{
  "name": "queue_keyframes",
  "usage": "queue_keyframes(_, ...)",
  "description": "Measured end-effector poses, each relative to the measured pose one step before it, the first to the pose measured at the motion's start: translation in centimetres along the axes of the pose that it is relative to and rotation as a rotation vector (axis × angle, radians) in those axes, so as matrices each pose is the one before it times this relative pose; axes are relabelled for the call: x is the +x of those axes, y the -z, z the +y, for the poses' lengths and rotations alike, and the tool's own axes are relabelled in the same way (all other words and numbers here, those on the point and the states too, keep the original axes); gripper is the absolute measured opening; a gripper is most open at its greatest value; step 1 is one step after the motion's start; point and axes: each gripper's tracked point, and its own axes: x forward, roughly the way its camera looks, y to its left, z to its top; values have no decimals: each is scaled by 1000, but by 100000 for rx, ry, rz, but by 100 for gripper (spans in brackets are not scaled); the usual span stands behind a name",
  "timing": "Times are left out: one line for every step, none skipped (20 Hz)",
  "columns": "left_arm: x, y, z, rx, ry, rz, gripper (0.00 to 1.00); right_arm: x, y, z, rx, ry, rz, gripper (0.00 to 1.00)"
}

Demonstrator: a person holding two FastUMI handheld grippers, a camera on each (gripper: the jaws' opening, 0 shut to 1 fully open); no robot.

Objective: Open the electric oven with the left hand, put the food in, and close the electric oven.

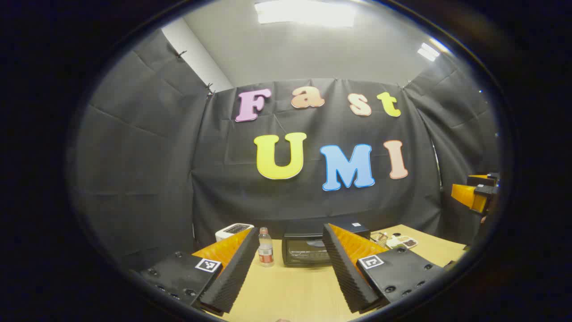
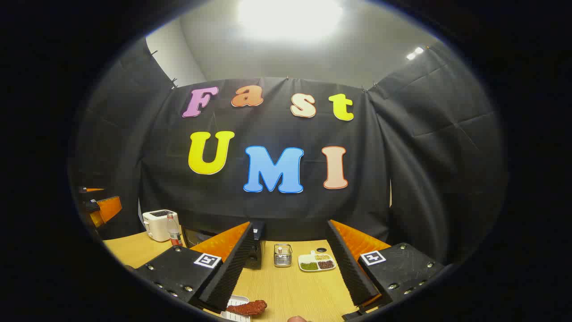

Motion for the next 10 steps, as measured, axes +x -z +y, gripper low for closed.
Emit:
queue_keyframes(-133, 187, -107, -1272, 449, 302, 100, -82, -11, -149, -357, 172, -406, 98)
queue_keyframes(-163, -4, 8, -517, -219, 370, 100, -112, 144, -184, -41, 198, -52, 98)
queue_keyframes(-80, 179, 75, 264, -305, 274, 100, -49, 190, -1, 357, -193, 572, 98)
queue_keyframes(-44, -36, 36, 523, -268, 94, 100, -98, 321, 18, 411, -123, 724, 98)
queue_keyframes(-74, -45, -72, 495, -248, -118, 100, -101, 98, -157, 344, 82, 338, 98)
queue_keyframes(-47, -162, -184, 167, 228, -156, 100, -34, 20, -210, 287, 200, 8, 98)
queue_keyframes(-157, -38, -399, -111, 488, -515, 100, -50, -39, -142, 304, 169, -97, 98)
queue_keyframes(-45, -83, -236, -61, 491, -452, 100, -13, 159, -113, 295, -51, 59, 98)
queue_keyframes(-101, -85, -180, 312, -50, -197, 100, -4, 144, -78, 151, -204, 432, 98)
queue_keyframes(-18, -133, -159, 551, -144, -192, 100, -43, 188, -32, -15, -244, 139, 98)
